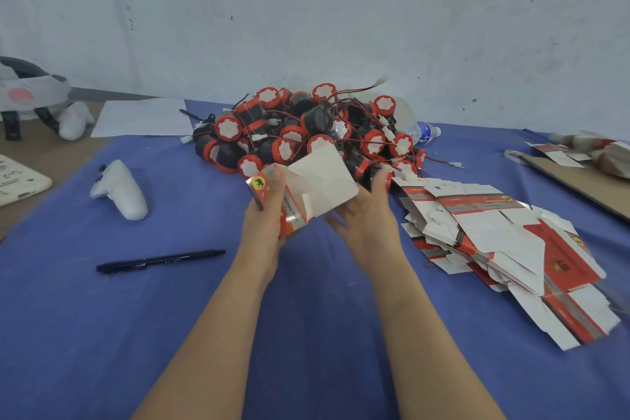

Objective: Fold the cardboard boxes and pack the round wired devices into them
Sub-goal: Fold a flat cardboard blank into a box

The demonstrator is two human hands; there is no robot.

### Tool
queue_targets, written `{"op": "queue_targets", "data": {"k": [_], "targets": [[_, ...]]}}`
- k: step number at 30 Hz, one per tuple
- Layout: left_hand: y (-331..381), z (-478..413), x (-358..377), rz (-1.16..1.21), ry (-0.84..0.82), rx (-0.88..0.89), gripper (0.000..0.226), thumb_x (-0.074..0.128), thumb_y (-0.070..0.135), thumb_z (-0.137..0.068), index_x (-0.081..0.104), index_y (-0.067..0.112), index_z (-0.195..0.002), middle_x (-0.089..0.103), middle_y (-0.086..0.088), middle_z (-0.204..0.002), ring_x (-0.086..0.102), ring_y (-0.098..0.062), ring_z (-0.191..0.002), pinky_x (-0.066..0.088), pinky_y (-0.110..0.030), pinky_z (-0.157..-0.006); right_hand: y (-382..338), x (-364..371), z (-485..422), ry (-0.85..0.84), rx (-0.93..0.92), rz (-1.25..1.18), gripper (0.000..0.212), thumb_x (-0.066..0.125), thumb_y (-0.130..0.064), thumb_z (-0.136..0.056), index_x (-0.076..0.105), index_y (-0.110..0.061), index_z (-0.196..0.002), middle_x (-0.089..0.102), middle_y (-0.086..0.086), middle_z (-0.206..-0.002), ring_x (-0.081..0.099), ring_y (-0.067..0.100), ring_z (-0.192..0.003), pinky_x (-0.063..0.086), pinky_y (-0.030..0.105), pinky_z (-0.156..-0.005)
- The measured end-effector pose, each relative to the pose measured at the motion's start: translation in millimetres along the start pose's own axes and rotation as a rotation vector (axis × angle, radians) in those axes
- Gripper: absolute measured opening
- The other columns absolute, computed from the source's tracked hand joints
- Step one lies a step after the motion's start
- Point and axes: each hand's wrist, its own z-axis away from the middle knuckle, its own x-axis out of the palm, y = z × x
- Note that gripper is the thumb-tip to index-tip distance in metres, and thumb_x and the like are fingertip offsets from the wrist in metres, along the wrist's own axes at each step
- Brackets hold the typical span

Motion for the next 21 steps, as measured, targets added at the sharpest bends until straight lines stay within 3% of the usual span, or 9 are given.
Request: {"op": "queue_targets", "data": {"k": [2, 6, 9, 11, 14, 16, 18, 21], "targets": [[-2.9, 2.1, 2.9, -0.041, -0.045, -0.019, 0.061, 0.056, 0.071, -0.060, 0.063, 0.030, -0.105, 0.073, 0.006, -0.099, 0.071, -0.010, -0.089, 0.058, -0.033, -0.075, -4.2, -6.4, 1.5, -0.024, 0.012, -0.159, 0.054, 0.037, -0.055, -0.096, 0.064, -0.011, -0.112, 0.073, 0.008, -0.104, 0.070, 0.020, -0.085, 0.054, 0.040, -0.082], [-5.0, 3.2, 5.7, -0.186, -0.021, 0.059, 0.059, 0.054, 0.074, -0.059, 0.059, 0.038, -0.106, 0.069, 0.011, -0.106, 0.066, -0.008, -0.098, 0.055, -0.029, -0.083, 0.7, -6.9, 4.3, -0.095, 0.010, -0.015, 0.029, 0.047, -0.036, -0.099, 0.063, -0.012, -0.100, 0.075, 0.005, -0.090, 0.072, 0.020, -0.086, 0.057, 0.039, -0.077], [-4.3, 5.0, 3.6, -0.212, -0.010, 0.094, 0.062, 0.050, 0.076, -0.058, 0.058, 0.038, -0.107, 0.068, 0.010, -0.108, 0.065, -0.009, -0.100, 0.054, -0.027, -0.082, 4.8, -7.2, 3.4, -0.108, -0.142, 0.361, 0.021, 0.046, -0.026, -0.101, 0.066, -0.018, -0.097, 0.073, 0.001, -0.097, 0.070, 0.010, -0.087, 0.058, 0.026, -0.069], [-4.9, 7.0, 4.8, -0.179, -0.083, 0.065, 0.065, 0.048, 0.078, -0.059, 0.060, 0.037, -0.107, 0.069, 0.005, -0.111, 0.066, -0.013, -0.102, 0.054, -0.030, -0.085, 7.2, -9.8, 0.9, 0.006, -0.228, 0.556, 0.028, 0.042, -0.027, -0.102, 0.065, -0.013, -0.095, 0.070, 0.010, -0.096, 0.068, 0.020, -0.085, 0.058, 0.028, -0.068], [-1.8, 8.6, 6.4, 0.068, -0.292, -0.029, 0.078, 0.044, 0.081, -0.067, 0.064, 0.028, -0.120, 0.069, -0.002, -0.119, 0.067, -0.016, -0.106, 0.055, -0.033, -0.081, 7.9, -7.2, 1.3, 0.010, -0.055, 0.347, 0.037, 0.047, -0.033, -0.100, 0.063, -0.011, -0.074, 0.052, 0.005, -0.060, 0.045, 0.012, -0.046, 0.039, 0.019, -0.041], [0.8, 8.1, 3.9, 0.234, -0.352, -0.059, 0.075, 0.042, 0.076, -0.074, 0.067, 0.023, -0.120, 0.070, -0.006, -0.116, 0.068, -0.018, -0.100, 0.056, -0.033, -0.074, 9.8, -0.8, 2.3, -0.054, 0.169, 0.115, 0.044, 0.054, -0.033, -0.097, 0.065, -0.013, -0.059, 0.040, 0.000, -0.048, 0.030, 0.007, -0.036, 0.027, 0.017, -0.033], [0.8, 7.4, 3.4, 0.242, -0.363, -0.056, 0.072, 0.044, 0.076, -0.072, 0.069, 0.023, -0.115, 0.071, -0.006, -0.112, 0.069, -0.018, -0.096, 0.056, -0.034, -0.075, 16.8, 3.3, -1.0, -0.036, 0.236, 0.191, 0.040, 0.054, -0.030, -0.096, 0.059, -0.012, -0.061, 0.037, 0.000, -0.046, 0.025, 0.007, -0.034, 0.021, 0.017, -0.033], [0.0, 9.5, 9.4, 0.121, -0.273, -0.038, 0.077, 0.048, 0.078, -0.062, 0.067, 0.025, -0.114, 0.070, -0.003, -0.115, 0.067, -0.018, -0.104, 0.052, -0.042, -0.092, 23.1, 3.3, -4.3, 0.158, 0.143, 0.350, 0.036, 0.052, -0.035, -0.096, 0.043, -0.014, -0.068, 0.036, -0.001, -0.046, 0.025, 0.009, -0.034, 0.019, 0.017, -0.037]]}}
